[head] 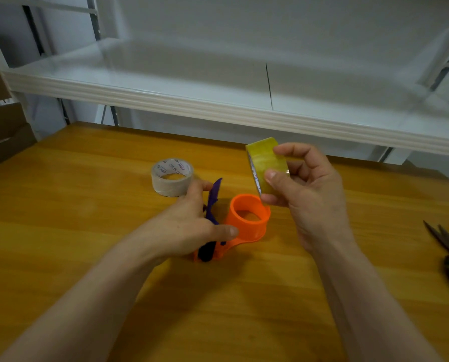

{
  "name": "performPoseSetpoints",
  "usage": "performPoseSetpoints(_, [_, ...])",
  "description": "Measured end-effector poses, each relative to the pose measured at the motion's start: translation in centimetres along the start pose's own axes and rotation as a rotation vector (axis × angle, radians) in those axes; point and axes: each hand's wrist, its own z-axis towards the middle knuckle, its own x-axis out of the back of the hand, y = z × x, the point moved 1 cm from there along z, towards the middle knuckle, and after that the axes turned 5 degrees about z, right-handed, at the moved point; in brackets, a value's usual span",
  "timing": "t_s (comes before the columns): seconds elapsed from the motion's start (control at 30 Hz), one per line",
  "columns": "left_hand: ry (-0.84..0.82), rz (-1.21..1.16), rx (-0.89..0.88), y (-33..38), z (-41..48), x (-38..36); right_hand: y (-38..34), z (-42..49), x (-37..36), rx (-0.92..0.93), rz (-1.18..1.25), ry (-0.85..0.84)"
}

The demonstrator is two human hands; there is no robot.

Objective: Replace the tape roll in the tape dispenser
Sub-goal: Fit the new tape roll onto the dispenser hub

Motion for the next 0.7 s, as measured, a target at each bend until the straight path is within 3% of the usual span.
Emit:
performPoseSetpoints(0.23, [0.073,-0.01,-0.036,-0.3,0.3,0.8,0.2,0.0,0.1,0.013,-0.052,0.001])
performPoseSetpoints(0.33, [0.022,0.033,-0.012,-0.8,0.3,1.3,0.2,0.0,0.1,0.015,-0.065,0.004])
performPoseSetpoints(0.53, [-0.017,0.333,0.052,-1.6,0.6,1.7,0.4,0.0,0.1,-0.001,-0.078,0.003])
performPoseSetpoints(0.7, [0.069,0.147,0.044,-2.1,1.2,2.1,0.3,0.0,0.0,0.002,-0.088,0.004])
